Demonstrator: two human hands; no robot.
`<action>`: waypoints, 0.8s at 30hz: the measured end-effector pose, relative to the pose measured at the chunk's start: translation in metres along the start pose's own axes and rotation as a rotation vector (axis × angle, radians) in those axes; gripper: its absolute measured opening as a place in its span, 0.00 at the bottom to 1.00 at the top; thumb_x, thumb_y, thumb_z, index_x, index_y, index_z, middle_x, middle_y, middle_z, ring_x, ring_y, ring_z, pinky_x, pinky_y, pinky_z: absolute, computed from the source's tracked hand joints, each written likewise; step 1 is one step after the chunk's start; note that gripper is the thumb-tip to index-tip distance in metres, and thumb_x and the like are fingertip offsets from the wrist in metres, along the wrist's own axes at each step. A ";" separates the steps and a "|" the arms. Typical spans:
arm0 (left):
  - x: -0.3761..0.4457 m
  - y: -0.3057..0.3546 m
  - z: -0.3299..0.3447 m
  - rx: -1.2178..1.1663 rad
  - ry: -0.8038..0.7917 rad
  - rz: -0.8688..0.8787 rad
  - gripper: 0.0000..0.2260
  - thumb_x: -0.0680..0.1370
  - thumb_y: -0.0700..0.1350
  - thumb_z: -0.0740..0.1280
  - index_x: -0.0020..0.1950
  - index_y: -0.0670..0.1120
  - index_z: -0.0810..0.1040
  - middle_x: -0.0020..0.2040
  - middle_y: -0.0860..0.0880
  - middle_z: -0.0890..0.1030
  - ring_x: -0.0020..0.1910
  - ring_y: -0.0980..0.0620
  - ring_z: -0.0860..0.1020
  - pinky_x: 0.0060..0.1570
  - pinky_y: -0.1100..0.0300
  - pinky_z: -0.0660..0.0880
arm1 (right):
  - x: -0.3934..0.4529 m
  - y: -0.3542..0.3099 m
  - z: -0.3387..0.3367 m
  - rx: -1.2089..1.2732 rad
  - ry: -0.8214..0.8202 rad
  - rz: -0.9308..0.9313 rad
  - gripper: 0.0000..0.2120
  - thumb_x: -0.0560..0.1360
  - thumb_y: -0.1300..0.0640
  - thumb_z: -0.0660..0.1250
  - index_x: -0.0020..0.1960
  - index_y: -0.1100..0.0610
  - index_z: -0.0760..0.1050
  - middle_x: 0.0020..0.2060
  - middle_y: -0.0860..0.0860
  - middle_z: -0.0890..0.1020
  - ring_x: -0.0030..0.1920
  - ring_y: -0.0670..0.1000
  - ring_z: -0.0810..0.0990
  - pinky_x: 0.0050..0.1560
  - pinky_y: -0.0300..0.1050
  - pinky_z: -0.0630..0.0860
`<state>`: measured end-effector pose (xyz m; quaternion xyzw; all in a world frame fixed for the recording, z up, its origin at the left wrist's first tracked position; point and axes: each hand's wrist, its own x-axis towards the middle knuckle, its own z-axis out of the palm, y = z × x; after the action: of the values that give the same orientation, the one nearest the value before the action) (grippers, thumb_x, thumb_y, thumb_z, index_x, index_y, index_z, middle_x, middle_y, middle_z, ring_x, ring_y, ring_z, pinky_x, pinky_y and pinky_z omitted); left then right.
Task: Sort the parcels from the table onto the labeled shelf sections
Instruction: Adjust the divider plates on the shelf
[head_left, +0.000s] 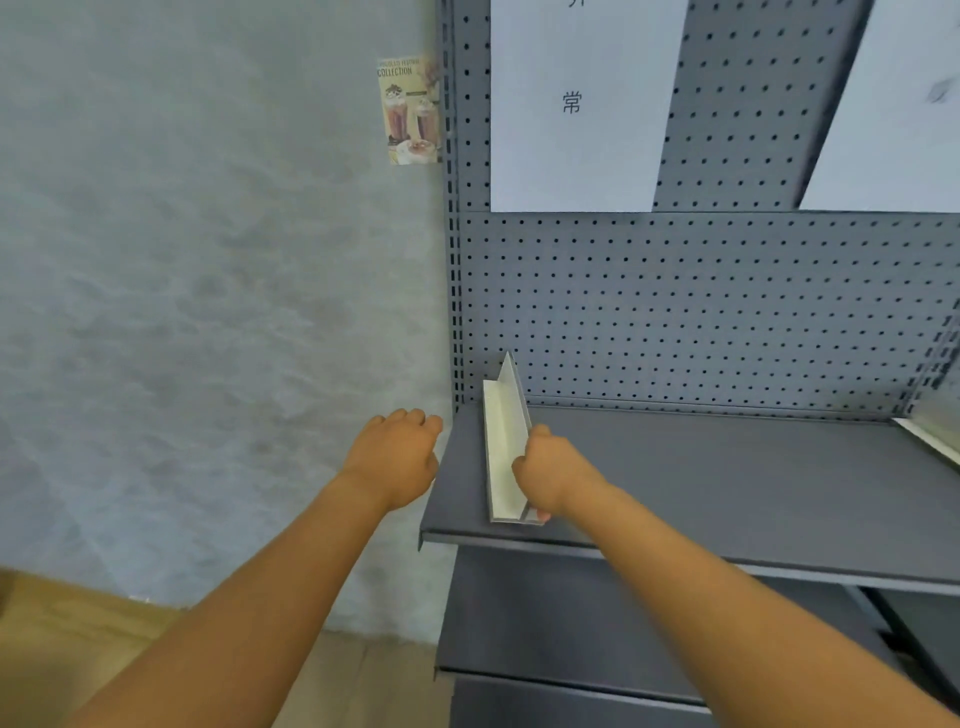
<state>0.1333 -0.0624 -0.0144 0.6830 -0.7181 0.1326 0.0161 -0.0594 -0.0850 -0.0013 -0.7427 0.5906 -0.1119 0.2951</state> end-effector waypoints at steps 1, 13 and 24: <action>0.003 0.008 -0.001 -0.002 -0.001 0.011 0.15 0.81 0.45 0.57 0.67 0.46 0.70 0.62 0.47 0.76 0.60 0.46 0.73 0.59 0.54 0.69 | -0.005 0.005 -0.008 -0.013 0.012 0.002 0.15 0.81 0.64 0.53 0.66 0.67 0.63 0.59 0.63 0.76 0.54 0.64 0.81 0.51 0.54 0.78; 0.020 0.131 -0.021 -0.055 0.024 0.099 0.16 0.82 0.46 0.56 0.68 0.45 0.69 0.63 0.45 0.74 0.62 0.45 0.71 0.61 0.52 0.67 | -0.060 0.123 -0.096 -0.133 0.100 0.112 0.15 0.81 0.64 0.52 0.67 0.65 0.63 0.60 0.64 0.76 0.51 0.64 0.82 0.52 0.56 0.79; 0.019 0.188 -0.016 -0.075 0.033 0.138 0.16 0.82 0.45 0.56 0.68 0.45 0.70 0.62 0.46 0.75 0.61 0.46 0.72 0.62 0.53 0.67 | -0.070 0.185 -0.117 -0.134 0.080 0.190 0.17 0.81 0.65 0.52 0.69 0.65 0.61 0.60 0.65 0.76 0.51 0.65 0.82 0.51 0.56 0.80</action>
<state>-0.0561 -0.0720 -0.0269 0.6284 -0.7677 0.1177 0.0442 -0.2890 -0.0790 -0.0001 -0.6964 0.6758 -0.0731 0.2301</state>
